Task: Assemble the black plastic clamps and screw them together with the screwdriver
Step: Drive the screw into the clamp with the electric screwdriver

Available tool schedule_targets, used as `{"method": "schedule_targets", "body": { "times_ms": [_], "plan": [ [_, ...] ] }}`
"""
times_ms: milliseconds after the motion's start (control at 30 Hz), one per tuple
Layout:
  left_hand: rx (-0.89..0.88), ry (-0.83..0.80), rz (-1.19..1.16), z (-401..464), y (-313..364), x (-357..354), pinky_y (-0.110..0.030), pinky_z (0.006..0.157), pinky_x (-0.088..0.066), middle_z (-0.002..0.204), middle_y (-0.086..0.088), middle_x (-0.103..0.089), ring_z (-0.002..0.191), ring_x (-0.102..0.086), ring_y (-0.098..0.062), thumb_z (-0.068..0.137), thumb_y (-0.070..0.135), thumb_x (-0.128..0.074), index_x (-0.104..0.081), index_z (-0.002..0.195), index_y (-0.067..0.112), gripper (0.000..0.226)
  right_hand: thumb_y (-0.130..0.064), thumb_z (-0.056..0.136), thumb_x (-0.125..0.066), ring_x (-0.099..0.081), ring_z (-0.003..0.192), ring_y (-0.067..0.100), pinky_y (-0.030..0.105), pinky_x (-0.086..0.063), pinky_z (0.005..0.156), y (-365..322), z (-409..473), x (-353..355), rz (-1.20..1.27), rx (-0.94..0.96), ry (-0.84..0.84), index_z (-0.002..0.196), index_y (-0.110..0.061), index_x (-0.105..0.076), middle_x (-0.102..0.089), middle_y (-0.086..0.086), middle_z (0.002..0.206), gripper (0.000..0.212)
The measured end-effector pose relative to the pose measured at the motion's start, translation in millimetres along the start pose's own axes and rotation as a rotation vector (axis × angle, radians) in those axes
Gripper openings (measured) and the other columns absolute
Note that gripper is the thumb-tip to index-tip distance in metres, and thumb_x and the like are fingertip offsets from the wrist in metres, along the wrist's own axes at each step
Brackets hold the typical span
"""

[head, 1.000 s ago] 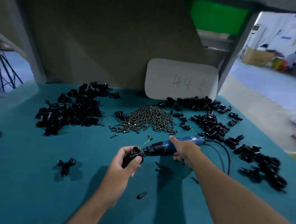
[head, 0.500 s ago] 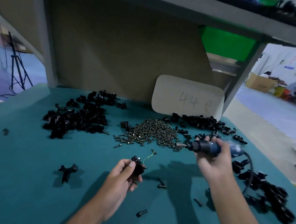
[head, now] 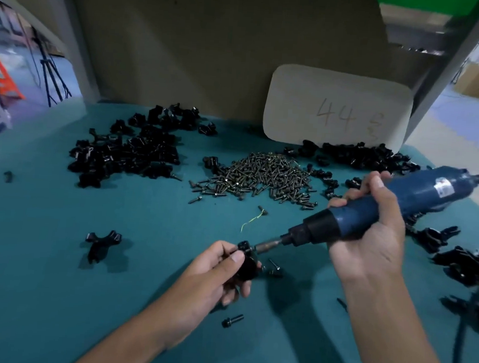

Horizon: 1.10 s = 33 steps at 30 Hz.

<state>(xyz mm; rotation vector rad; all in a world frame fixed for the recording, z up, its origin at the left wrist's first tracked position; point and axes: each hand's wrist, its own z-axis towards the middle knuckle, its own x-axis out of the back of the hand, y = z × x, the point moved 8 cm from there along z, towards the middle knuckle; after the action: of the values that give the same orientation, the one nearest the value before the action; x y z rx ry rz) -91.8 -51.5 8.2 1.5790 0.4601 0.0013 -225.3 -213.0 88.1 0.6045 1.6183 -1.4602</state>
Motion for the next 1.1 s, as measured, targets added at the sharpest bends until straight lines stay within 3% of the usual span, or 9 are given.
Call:
{"method": "schedule_targets", "body": {
  "times_ms": [100, 267, 433, 767, 867, 933, 1100],
  "plan": [
    [-0.003, -0.018, 0.005, 1, 0, -1, -0.021, 0.055, -0.038, 0.075, -0.012, -0.064, 0.064, -0.047, -0.016, 0.091, 0.036, -0.050, -0.052, 0.106, 0.002, 0.037, -0.009, 0.092, -0.066, -0.054, 0.065, 0.008, 0.023, -0.049, 0.058, -4, -2, 2, 0.004, 0.041, 0.042, 0.105, -0.024, -0.063, -0.065, -0.008, 0.088, 0.020],
    [0.035, -0.023, -0.003, 0, -5, -1, -0.020, 0.055, -0.037, 0.078, -0.010, -0.065, 0.075, -0.045, -0.024, 0.089, 0.038, -0.052, -0.052, 0.103, 0.005, 0.035, -0.007, 0.093, -0.064, -0.054, 0.067, 0.007, 0.024, -0.048, 0.058, -7, -8, -4, -0.011, 0.083, -0.012, 0.106, -0.024, -0.062, -0.064, -0.009, 0.091, 0.022],
    [0.076, -0.077, -0.084, -2, -9, 0, -0.019, 0.058, -0.038, 0.080, -0.009, -0.065, 0.073, -0.056, -0.017, 0.097, 0.038, -0.057, -0.052, 0.101, 0.009, 0.029, -0.007, 0.094, -0.062, -0.053, 0.069, 0.006, 0.023, -0.047, 0.058, -11, -14, -8, -0.055, 0.113, -0.070, 0.104, -0.026, -0.061, -0.064, -0.010, 0.092, 0.022],
    [0.102, -0.144, -0.095, -3, -11, -6, -0.018, 0.056, -0.039, 0.097, -0.003, -0.072, 0.075, -0.059, -0.016, 0.092, 0.039, -0.058, -0.054, 0.099, 0.012, 0.029, -0.008, 0.095, -0.061, -0.052, 0.069, 0.006, 0.022, -0.046, 0.058, -11, -18, -11, -0.040, 0.120, -0.098, 0.104, -0.026, -0.060, -0.063, -0.010, 0.094, 0.021],
    [0.097, -0.135, -0.026, -3, -12, -2, -0.019, 0.057, -0.038, 0.095, -0.006, -0.069, 0.077, -0.053, -0.021, 0.090, 0.043, -0.064, -0.059, 0.098, 0.017, 0.027, -0.008, 0.095, -0.061, -0.053, 0.069, 0.006, 0.023, -0.047, 0.059, -10, -20, -12, -0.049, 0.118, -0.108, 0.104, -0.027, -0.060, -0.063, -0.010, 0.094, 0.021],
    [0.076, -0.133, 0.092, -2, -11, 1, -0.020, 0.057, -0.037, 0.083, -0.002, -0.064, 0.075, -0.047, -0.022, 0.085, 0.045, -0.073, -0.062, 0.096, 0.023, 0.027, -0.007, 0.095, -0.061, -0.053, 0.069, 0.006, 0.023, -0.047, 0.059, -9, -21, -11, -0.049, 0.115, -0.102, 0.103, -0.027, -0.060, -0.063, -0.010, 0.092, 0.022],
    [0.009, -0.123, 0.290, -2, -7, 2, -0.011, 0.058, -0.039, 0.075, 0.018, -0.057, 0.062, -0.048, -0.001, 0.083, 0.039, -0.075, -0.067, 0.103, 0.031, 0.023, -0.008, 0.095, -0.061, -0.053, 0.068, 0.006, 0.023, -0.047, 0.059, -4, -23, -13, -0.056, 0.090, -0.119, 0.101, -0.028, -0.060, -0.062, -0.010, 0.087, 0.020]
  ]
}}
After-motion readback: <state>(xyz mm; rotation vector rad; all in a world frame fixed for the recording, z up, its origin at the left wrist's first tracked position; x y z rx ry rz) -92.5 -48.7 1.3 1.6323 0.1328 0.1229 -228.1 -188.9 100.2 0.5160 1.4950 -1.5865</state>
